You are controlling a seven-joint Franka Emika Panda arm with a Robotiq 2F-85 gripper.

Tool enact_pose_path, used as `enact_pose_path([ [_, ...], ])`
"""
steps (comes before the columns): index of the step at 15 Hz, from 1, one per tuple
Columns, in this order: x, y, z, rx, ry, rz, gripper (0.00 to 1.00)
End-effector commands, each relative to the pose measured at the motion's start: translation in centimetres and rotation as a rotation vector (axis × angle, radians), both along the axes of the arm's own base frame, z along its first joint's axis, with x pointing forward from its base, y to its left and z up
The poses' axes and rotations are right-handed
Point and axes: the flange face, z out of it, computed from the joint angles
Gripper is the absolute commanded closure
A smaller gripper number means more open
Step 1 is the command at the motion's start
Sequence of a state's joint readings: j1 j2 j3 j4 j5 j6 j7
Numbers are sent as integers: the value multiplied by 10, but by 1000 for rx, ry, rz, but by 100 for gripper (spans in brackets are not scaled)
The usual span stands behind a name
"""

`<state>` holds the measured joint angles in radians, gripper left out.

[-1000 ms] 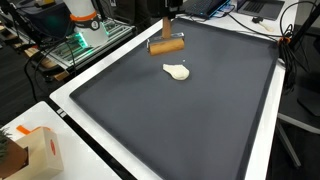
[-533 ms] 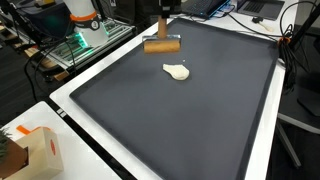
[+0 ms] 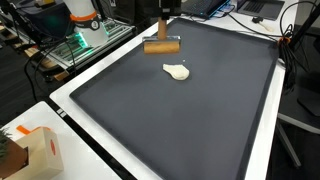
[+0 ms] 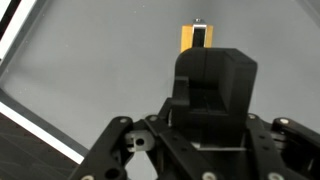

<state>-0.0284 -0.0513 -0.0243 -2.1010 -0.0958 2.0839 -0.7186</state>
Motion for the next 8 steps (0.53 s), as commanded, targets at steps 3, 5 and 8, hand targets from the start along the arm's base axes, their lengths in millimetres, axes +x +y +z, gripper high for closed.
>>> enact_pose_path([
  [3,13,10,-20,-148,-41,-243,76],
  [5,16,16,-31,-209,-42,-340,76],
  [8,22,26,-49,-290,-59,-472,76],
])
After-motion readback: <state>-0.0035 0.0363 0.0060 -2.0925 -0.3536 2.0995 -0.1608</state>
